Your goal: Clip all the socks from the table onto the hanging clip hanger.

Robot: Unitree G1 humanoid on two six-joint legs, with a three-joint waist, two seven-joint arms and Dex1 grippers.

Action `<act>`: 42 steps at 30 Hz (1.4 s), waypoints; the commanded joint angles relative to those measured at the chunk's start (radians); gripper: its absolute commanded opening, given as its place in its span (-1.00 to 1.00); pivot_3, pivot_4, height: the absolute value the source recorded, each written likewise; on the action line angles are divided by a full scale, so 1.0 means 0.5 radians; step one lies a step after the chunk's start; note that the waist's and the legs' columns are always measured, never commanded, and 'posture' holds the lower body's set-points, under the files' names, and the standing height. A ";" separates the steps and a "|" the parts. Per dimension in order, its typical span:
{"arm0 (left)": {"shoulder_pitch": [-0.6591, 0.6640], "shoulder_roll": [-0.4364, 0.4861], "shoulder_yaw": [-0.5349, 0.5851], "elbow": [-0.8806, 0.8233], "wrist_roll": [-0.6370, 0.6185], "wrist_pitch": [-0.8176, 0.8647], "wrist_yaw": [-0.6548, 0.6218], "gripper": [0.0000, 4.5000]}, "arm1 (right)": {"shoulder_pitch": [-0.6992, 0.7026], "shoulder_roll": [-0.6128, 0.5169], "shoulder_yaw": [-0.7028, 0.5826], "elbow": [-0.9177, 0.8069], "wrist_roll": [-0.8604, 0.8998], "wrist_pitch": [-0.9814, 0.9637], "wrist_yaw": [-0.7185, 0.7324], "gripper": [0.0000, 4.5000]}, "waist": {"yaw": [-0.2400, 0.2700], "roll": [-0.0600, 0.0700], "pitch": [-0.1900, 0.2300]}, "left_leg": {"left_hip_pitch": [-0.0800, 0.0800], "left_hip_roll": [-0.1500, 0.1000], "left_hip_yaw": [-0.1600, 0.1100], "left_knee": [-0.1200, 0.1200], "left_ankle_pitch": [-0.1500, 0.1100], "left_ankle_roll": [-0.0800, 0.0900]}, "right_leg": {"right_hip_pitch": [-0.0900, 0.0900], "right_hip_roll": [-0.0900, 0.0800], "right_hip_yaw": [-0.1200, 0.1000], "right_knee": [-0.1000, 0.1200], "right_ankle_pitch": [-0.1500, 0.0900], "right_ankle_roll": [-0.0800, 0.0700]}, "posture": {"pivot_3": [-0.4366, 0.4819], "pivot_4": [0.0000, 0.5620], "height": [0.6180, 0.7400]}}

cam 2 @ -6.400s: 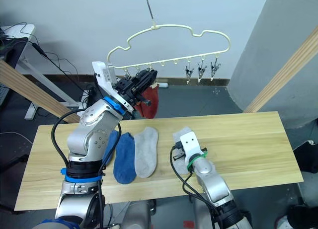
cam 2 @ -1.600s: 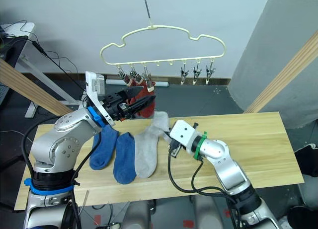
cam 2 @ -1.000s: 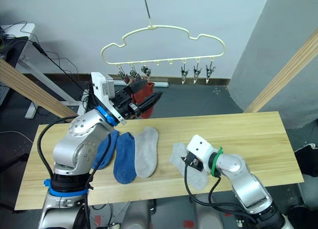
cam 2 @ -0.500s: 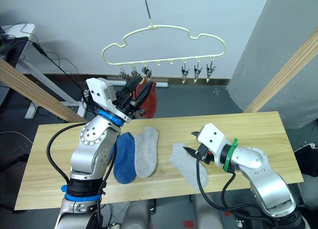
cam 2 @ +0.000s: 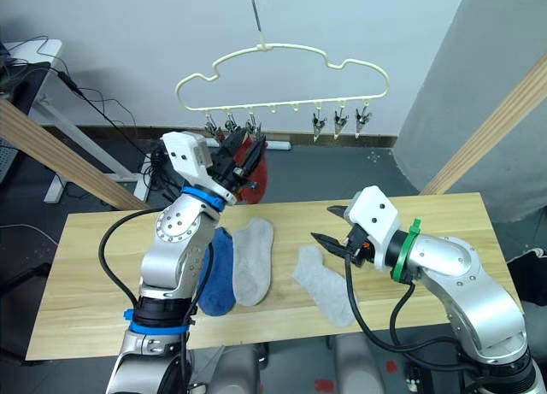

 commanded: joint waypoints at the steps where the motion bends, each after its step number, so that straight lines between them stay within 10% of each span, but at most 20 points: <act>1: -0.044 -0.024 -0.006 0.006 0.035 -0.101 0.030 -0.14 | -0.023 -0.025 -0.082 -0.097 0.100 0.009 -0.013 0.23 | -0.001 0.000 0.000 | 0.000 0.000 0.000 0.000 0.000 0.000 | 0.000 0.000 0.000 0.000 0.000 0.000 | -0.44 0.30 1.00; 42: -0.104 -0.122 -0.005 0.069 0.091 -0.180 0.121 -0.14 | -0.299 -0.009 -0.148 0.195 0.231 -0.430 -0.198 0.23 | -0.044 0.000 0.000 | 0.000 0.000 0.000 -0.001 0.000 0.000 | 0.000 0.000 0.000 -0.002 0.000 0.000 | -0.46 0.31 1.00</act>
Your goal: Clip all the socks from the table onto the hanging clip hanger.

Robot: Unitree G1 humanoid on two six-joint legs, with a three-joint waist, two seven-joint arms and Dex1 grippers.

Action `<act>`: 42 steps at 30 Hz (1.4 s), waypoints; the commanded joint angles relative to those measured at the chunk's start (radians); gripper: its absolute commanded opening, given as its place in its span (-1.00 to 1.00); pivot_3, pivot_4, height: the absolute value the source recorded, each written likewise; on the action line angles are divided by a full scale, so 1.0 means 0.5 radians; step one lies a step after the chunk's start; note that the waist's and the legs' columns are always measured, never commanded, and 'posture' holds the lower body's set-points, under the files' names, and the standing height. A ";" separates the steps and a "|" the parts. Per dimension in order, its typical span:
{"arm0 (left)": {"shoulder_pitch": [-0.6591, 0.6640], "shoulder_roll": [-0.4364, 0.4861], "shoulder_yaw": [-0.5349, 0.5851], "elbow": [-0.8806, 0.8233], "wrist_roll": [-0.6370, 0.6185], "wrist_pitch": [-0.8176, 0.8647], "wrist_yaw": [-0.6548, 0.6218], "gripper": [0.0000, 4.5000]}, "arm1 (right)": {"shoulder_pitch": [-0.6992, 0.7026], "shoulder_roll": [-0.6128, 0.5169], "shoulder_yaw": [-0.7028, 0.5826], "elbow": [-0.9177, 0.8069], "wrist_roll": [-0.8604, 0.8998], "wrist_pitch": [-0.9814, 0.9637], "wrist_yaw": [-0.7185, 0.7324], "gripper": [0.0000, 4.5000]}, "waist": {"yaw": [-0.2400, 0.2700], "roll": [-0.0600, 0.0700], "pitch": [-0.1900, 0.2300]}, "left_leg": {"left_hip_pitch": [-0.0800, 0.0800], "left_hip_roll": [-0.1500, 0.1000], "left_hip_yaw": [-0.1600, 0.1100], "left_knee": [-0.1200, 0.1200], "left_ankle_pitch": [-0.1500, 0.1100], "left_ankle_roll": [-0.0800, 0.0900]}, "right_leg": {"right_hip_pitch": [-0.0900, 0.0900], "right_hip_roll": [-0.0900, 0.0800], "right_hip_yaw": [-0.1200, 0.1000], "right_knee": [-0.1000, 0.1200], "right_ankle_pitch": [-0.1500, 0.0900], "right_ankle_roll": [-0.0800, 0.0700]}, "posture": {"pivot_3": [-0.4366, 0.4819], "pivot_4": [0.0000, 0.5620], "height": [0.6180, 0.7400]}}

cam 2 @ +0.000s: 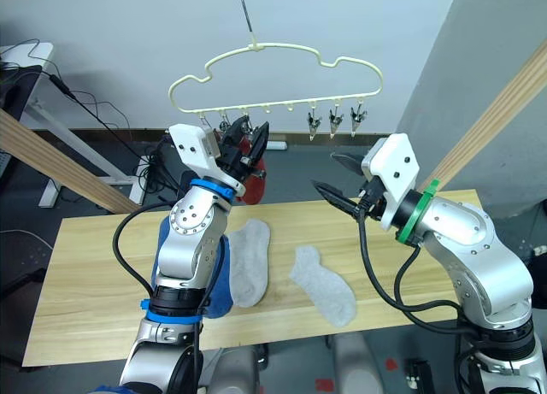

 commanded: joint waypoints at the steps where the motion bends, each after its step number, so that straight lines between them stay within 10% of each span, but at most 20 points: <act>1: -0.009 -0.012 -0.002 -0.037 0.005 -0.051 0.010 -0.14 | 0.039 -0.006 -0.034 -0.044 0.003 -0.066 0.001 0.23 | 0.000 0.000 0.000 | 0.000 0.000 0.000 0.000 0.000 0.000 | 0.000 0.000 0.000 0.000 0.000 0.000 | -0.46 0.32 1.00; 5: -0.012 -0.016 0.003 -0.037 -0.001 -0.058 0.010 -0.14 | 0.061 -0.012 -0.044 -0.046 0.011 -0.077 -0.001 0.23 | -0.002 0.000 0.000 | 0.000 0.000 0.000 0.000 0.000 0.000 | 0.000 0.000 0.000 0.000 0.000 0.000 | -0.46 0.32 1.00; 14: -0.018 -0.005 0.016 -0.033 -0.011 -0.075 -0.007 -0.94 | 0.088 -0.026 -0.061 -0.057 0.036 -0.064 0.003 0.23 | -0.003 0.000 0.000 | 0.000 0.000 0.000 0.000 0.000 0.000 | 0.000 0.000 0.000 0.000 0.000 0.000 | -0.46 0.32 1.00; 23: -0.027 0.054 0.024 -0.039 -0.057 -0.070 -0.103 -0.95 | 0.296 -0.053 0.109 -0.089 -0.090 0.104 -0.130 0.23 | -0.001 0.000 0.000 | 0.000 0.000 0.000 0.000 0.000 0.000 | 0.000 0.000 0.000 0.000 0.000 0.000 | -0.44 0.29 1.00; 30: -0.061 0.161 0.042 -0.053 -0.139 -0.010 -0.265 -0.95 | 0.764 0.248 0.544 -0.060 -0.566 0.093 -0.666 1.00 | -0.001 0.000 0.000 | 0.000 0.000 0.002 -0.002 0.000 0.000 | -0.002 0.000 0.002 0.000 0.000 0.000 | -0.40 0.36 1.00; 42: -0.070 0.230 0.048 -0.093 -0.256 0.122 -0.422 -0.95 | 0.779 0.547 1.104 0.483 -1.140 -0.185 -0.852 1.00 | -0.004 0.000 0.000 | 0.001 0.001 0.002 -0.003 0.000 0.000 | -0.003 0.000 0.001 0.000 -0.001 0.000 | -0.37 0.40 1.00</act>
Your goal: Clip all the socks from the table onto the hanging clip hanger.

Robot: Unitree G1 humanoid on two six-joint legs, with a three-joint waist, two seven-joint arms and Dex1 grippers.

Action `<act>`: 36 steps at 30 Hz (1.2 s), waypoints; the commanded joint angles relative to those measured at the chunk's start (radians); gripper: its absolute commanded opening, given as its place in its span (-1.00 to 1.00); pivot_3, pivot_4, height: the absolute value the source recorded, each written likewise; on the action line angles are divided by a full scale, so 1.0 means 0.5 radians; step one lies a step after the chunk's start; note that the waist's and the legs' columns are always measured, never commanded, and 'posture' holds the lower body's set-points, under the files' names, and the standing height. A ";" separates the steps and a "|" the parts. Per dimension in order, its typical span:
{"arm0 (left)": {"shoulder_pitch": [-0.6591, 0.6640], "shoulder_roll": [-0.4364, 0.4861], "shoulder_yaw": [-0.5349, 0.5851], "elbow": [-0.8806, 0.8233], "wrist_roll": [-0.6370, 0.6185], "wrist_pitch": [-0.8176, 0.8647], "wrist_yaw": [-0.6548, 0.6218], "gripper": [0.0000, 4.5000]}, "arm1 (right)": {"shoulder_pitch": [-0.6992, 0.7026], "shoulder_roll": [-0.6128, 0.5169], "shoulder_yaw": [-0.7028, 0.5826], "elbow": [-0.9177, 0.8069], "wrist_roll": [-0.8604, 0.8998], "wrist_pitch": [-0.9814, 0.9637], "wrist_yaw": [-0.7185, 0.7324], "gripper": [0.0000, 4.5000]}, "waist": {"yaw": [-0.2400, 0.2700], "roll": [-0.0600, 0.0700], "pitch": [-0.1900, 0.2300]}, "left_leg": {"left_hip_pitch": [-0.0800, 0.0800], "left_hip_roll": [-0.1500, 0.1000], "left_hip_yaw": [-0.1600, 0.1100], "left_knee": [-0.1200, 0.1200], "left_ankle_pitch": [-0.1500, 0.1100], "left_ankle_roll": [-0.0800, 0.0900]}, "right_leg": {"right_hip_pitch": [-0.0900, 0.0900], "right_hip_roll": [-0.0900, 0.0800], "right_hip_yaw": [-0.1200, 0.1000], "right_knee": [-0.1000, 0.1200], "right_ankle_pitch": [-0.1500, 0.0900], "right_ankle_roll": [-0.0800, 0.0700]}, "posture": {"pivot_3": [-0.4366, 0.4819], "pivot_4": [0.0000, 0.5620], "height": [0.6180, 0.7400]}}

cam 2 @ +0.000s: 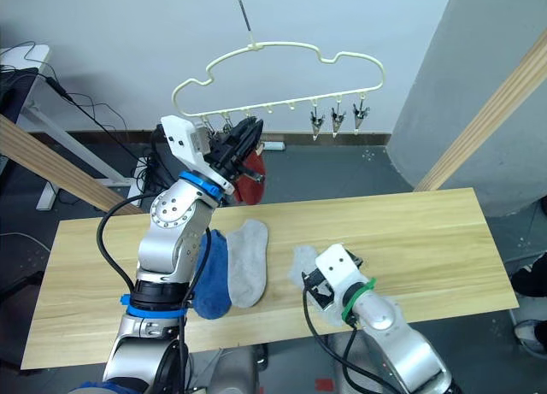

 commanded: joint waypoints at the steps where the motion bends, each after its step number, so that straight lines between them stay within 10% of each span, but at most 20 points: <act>1: -0.028 0.028 0.006 -0.088 -0.046 0.022 -0.049 -0.95 | -0.044 0.059 0.066 0.112 -0.093 -0.074 0.016 1.00 | 0.000 0.000 0.000 | 0.000 0.000 0.000 -0.001 0.000 0.000 | 0.000 0.000 0.000 0.000 0.000 0.000 | -0.37 0.40 1.00; 13: -0.033 0.063 0.003 -0.093 -0.059 0.061 -0.081 -0.95 | -0.141 0.246 -0.043 0.478 -0.047 0.079 0.180 1.00 | 0.003 0.000 0.000 | 0.000 0.000 0.000 -0.002 0.000 0.000 | 0.000 0.000 0.000 -0.001 0.000 0.000 | -0.33 0.42 1.00; 27: -0.100 0.143 0.095 -0.167 -0.352 0.362 -0.223 -0.95 | -0.192 0.086 -0.102 0.330 -0.178 -0.136 0.265 -1.00 | 0.003 0.001 0.001 | 0.000 0.000 0.000 -0.002 0.000 0.000 | 0.000 0.000 0.000 -0.001 0.000 0.000 | -0.32 0.42 1.00; 36: -0.182 0.176 0.192 -0.257 -0.634 0.669 -0.232 -0.95 | -0.598 -0.033 -0.260 0.252 -0.131 -0.492 0.511 -1.00 | -0.001 0.000 0.008 | 0.000 0.000 0.000 -0.004 0.000 0.000 | -0.002 0.001 0.000 -0.001 0.000 0.000 | -0.36 0.41 1.00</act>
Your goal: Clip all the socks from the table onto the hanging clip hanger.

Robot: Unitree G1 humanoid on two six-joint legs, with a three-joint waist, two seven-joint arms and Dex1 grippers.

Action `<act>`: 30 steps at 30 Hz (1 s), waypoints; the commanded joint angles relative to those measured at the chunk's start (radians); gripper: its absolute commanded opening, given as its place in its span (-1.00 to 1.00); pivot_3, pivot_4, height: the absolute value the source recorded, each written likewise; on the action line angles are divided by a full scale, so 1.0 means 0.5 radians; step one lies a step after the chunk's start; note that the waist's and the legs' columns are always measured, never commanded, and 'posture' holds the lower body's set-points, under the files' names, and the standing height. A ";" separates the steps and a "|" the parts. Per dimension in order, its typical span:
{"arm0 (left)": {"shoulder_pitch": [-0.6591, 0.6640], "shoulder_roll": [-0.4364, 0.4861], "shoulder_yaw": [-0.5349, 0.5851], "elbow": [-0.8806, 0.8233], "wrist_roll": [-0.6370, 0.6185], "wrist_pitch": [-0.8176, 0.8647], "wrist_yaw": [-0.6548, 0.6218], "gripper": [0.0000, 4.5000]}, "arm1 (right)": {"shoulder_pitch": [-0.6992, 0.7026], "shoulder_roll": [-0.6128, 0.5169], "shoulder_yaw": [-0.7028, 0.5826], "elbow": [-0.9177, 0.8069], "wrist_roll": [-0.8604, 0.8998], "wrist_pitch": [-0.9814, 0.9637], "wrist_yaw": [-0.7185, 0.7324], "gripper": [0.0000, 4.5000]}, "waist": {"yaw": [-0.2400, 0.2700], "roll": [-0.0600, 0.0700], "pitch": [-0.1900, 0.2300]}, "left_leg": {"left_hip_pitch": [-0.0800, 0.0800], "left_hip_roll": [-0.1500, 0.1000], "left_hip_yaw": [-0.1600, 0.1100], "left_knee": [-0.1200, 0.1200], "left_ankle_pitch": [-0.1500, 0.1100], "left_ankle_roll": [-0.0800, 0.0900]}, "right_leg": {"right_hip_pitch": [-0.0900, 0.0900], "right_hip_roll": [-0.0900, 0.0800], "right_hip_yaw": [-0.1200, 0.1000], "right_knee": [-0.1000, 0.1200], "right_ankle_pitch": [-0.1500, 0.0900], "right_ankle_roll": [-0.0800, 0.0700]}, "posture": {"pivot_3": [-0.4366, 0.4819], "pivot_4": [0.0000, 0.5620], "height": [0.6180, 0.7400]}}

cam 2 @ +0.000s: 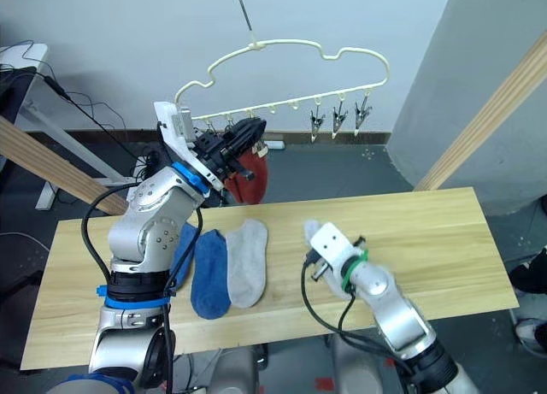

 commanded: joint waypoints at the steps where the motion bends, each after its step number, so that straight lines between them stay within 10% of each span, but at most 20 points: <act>1: -0.061 0.005 0.052 -0.150 -0.118 0.090 0.021 -0.95 | -0.130 0.005 -0.045 0.004 0.032 -0.211 0.098 -1.00 | 0.001 -0.001 0.001 | 0.000 0.000 0.000 -0.001 0.000 0.000 | 0.000 0.000 0.000 -0.001 0.000 0.000 | -0.36 0.41 1.00; 30: -0.070 0.012 0.068 -0.233 -0.204 0.242 0.068 -0.95 | -0.481 0.411 -0.140 0.595 0.065 -0.823 0.105 -1.00 | 0.017 -0.002 0.009 | -0.001 0.000 0.001 -0.007 0.000 0.000 | -0.002 -0.001 -0.001 -0.003 0.005 -0.009 | -0.33 0.35 1.00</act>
